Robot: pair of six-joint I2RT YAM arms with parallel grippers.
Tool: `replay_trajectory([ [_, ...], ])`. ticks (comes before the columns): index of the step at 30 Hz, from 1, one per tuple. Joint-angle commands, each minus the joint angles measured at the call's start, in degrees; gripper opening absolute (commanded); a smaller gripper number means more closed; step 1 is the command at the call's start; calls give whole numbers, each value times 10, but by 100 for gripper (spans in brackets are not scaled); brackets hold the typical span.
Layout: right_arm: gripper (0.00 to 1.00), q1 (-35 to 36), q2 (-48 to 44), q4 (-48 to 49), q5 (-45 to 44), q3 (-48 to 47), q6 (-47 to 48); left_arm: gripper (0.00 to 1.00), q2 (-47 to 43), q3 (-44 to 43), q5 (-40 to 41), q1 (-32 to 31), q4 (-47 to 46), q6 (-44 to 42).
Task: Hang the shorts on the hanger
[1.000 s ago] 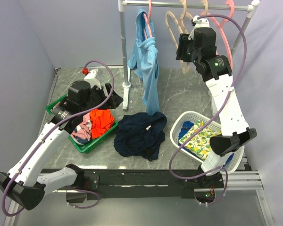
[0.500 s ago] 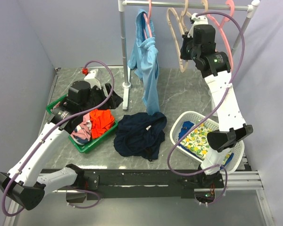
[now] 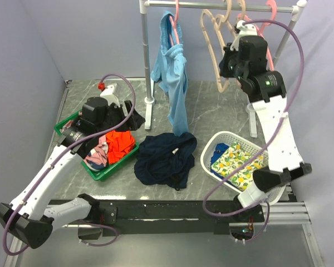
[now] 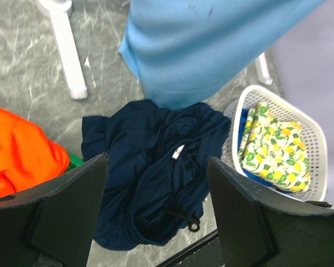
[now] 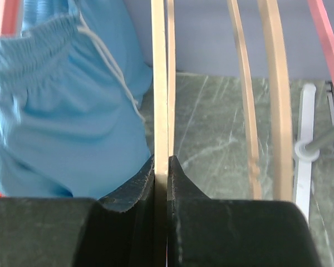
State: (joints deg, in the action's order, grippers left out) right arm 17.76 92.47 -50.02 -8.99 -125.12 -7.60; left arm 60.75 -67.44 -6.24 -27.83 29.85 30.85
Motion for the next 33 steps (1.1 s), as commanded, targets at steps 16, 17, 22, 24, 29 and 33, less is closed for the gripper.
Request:
replay_trajectory([
  [16,0,121,-465,-26,-35,478,-189,66,-92,273,62,-123,-44,172],
  [17,0,128,-487,-35,-25,513,-201,65,-92,284,85,-159,-51,185],
  [22,0,134,-570,-131,53,538,-197,61,-76,332,133,-217,-95,254],
  [24,0,134,-577,-154,124,530,-196,60,-52,332,148,-232,-108,257],
  [29,0,134,-610,-232,183,510,-190,56,8,311,191,-249,-121,254],
  [33,0,134,-621,-267,275,510,-172,31,38,278,256,-248,-84,232],
])
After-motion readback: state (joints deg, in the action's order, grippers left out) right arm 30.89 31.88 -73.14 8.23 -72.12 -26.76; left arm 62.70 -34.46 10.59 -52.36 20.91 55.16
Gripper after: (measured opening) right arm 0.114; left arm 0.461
